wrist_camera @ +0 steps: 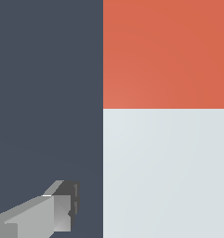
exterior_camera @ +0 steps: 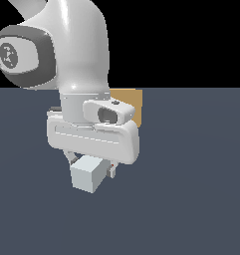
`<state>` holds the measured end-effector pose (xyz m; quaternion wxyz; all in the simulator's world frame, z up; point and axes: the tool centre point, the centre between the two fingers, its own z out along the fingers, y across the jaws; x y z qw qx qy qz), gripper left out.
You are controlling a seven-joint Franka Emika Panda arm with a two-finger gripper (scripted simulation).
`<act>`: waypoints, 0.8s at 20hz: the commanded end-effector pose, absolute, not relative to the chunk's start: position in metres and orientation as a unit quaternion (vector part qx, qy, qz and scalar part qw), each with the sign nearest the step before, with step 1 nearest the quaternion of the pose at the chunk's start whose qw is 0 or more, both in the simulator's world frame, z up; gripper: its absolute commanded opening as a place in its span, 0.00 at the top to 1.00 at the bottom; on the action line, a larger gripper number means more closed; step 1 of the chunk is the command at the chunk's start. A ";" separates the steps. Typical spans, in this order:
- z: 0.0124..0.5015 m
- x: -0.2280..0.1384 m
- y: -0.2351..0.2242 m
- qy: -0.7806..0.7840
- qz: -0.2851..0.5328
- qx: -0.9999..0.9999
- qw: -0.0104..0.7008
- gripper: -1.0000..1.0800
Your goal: Insert the peg into the horizontal hole in a box.
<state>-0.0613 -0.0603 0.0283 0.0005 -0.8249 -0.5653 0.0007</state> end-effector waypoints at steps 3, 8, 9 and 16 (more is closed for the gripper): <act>0.024 -0.060 -0.060 -0.565 0.000 -0.825 0.000 1.00; 0.024 -0.060 -0.060 -0.565 0.000 -0.825 0.000 1.00; 0.024 -0.060 -0.060 -0.565 0.000 -0.825 0.000 1.00; 0.026 -0.058 -0.059 -0.568 0.000 -0.823 0.000 1.00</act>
